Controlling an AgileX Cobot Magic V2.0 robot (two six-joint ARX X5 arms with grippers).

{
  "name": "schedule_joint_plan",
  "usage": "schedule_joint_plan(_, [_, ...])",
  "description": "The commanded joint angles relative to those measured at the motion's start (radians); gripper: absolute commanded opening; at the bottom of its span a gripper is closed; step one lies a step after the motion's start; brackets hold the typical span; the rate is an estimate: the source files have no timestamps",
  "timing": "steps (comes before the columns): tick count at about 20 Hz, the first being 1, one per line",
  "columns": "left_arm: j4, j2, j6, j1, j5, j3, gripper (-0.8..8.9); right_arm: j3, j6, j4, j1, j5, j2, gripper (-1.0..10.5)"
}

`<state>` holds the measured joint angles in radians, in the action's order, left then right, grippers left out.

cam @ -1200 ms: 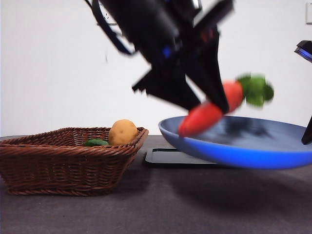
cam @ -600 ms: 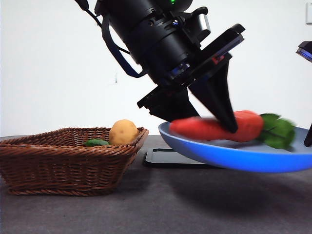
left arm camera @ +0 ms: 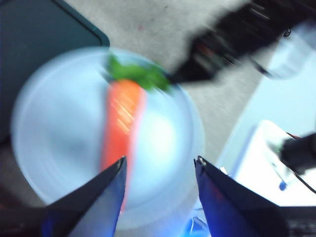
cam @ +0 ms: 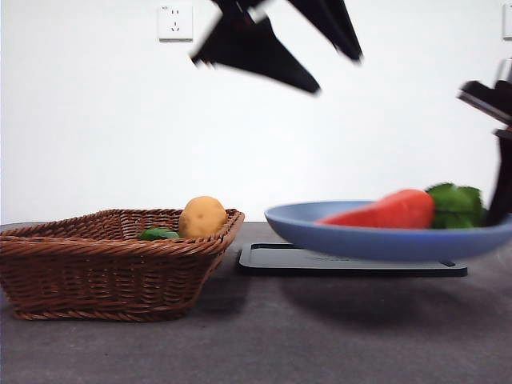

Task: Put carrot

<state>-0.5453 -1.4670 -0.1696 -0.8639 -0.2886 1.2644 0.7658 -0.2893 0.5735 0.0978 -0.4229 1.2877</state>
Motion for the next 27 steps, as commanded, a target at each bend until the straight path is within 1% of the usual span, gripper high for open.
schedule_joint_plan(1, [-0.046,0.067,0.029,-0.005,0.0,0.019,2.46,0.119,-0.009,-0.018,0.0,0.01,0.119,0.0])
schedule_joint_plan(3, [-0.087,0.128,0.045,-0.005,0.0,0.019,2.46,0.231,-0.009,-0.018,0.0,0.01,0.238,0.0])
schedule_joint_plan(6, [-0.145,0.19,0.045,-0.005,0.001,0.019,2.46,0.399,-0.009,-0.019,0.0,0.01,0.428,0.0])
schedule_joint_plan(8, [-0.157,0.2,0.064,-0.005,0.003,0.019,2.46,0.494,-0.008,-0.023,0.0,0.01,0.538,0.0])
schedule_joint_plan(10, [-0.159,0.2,0.064,-0.005,0.026,0.019,2.46,0.562,-0.008,-0.035,0.0,0.01,0.624,0.0])
schedule_joint_plan(12, [-0.159,0.2,0.064,-0.005,0.053,0.019,2.46,0.596,-0.01,-0.061,0.0,0.011,0.682,0.0])
schedule_joint_plan(15, [-0.151,0.2,0.066,-0.005,0.067,0.019,2.46,0.6,-0.009,-0.083,-0.006,0.011,0.715,0.0])
schedule_joint_plan(16, [-0.145,0.2,0.065,-0.005,0.085,0.019,2.46,0.6,-0.009,-0.083,-0.006,0.011,0.715,0.3])
schedule_joint_plan(20, [-0.116,0.199,0.066,-0.005,0.127,0.019,2.45,0.6,-0.008,-0.082,-0.006,0.01,0.715,1.9])
schedule_joint_plan(22, [-0.106,0.199,0.069,-0.005,0.196,0.019,2.44,0.6,0.0,-0.082,-0.007,0.002,0.714,1.9])
schedule_joint_plan(24, [-0.079,0.199,0.069,-0.005,0.299,0.019,2.44,0.6,0.001,-0.046,-0.018,0.003,0.688,1.9])
schedule_joint_plan(27, [0.013,0.199,0.069,-0.004,0.447,0.019,2.44,0.6,0.066,0.046,-0.024,0.003,0.606,1.9])
